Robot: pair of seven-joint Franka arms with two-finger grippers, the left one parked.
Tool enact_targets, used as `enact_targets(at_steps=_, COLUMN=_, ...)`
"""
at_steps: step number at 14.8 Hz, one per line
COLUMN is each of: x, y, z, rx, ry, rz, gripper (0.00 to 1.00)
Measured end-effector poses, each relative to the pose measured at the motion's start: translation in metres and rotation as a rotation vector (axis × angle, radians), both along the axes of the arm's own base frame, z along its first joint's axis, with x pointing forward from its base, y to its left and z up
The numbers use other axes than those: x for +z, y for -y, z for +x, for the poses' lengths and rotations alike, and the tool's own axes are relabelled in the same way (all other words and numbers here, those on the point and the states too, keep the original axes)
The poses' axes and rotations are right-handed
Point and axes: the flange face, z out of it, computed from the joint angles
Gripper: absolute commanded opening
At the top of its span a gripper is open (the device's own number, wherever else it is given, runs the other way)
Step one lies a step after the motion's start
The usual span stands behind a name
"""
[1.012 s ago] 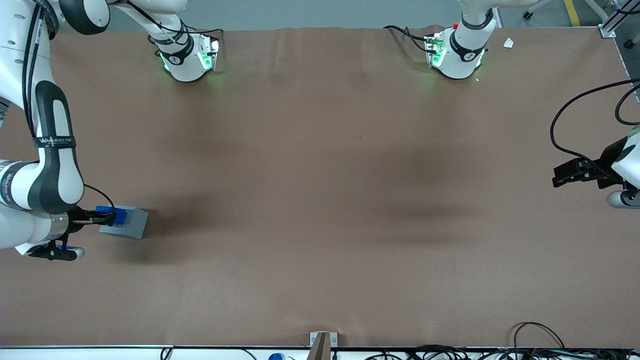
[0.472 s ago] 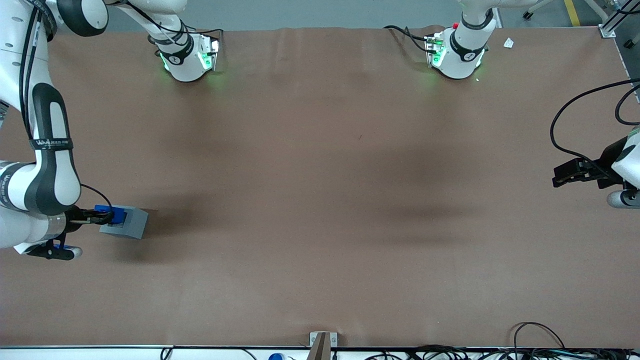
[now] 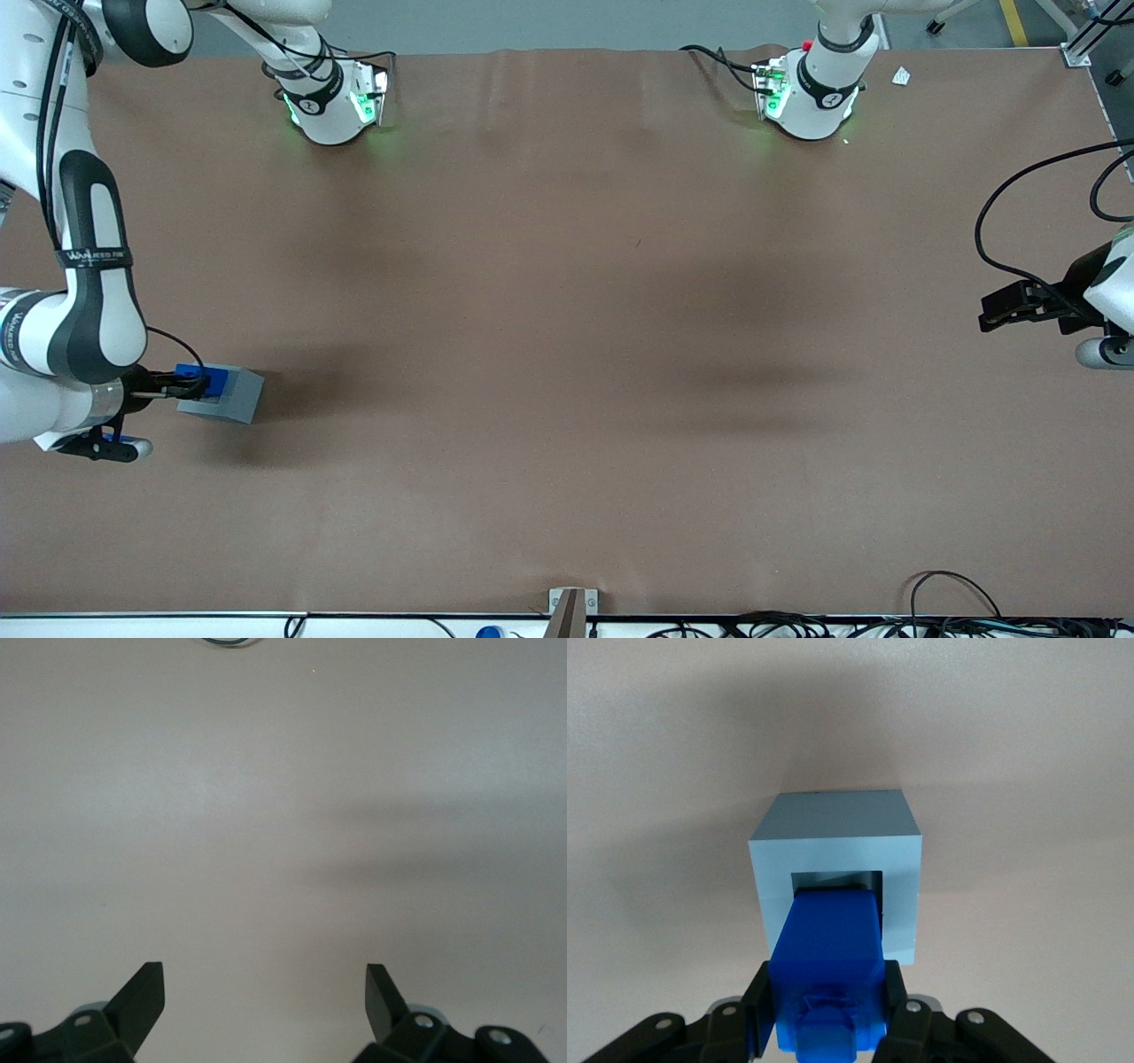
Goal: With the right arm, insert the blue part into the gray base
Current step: 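Lower the blue block into the gray base's opening with the right gripper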
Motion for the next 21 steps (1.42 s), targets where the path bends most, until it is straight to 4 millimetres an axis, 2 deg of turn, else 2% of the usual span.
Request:
enact_targets(at_steps=10, x=-0.006, y=0.004, z=0.009, rx=-0.016, ry=0.065, rz=-0.003, gripper=0.03)
enact_targets(at_steps=11, x=-0.006, y=0.005, z=0.009, rx=-0.018, ry=0.068, rz=-0.003, gripper=0.14)
enact_targets(at_steps=12, x=-0.006, y=0.007, z=0.009, rx=-0.021, ry=0.070, rz=-0.003, gripper=0.55)
enact_targets(at_steps=13, x=-0.006, y=0.009, z=0.009, rx=-0.024, ry=0.071, rz=-0.002, gripper=0.82)
enact_targets(at_steps=14, x=-0.006, y=0.011, z=0.009, rx=-0.028, ry=0.075, rz=-0.003, gripper=0.87)
enact_targets(at_steps=15, x=-0.006, y=0.012, z=0.009, rx=-0.031, ry=0.079, rz=-0.002, gripper=0.98)
enact_targets(at_steps=21, x=-0.007, y=0.012, z=0.011, rx=-0.036, ry=0.087, rz=0.001, gripper=1.00)
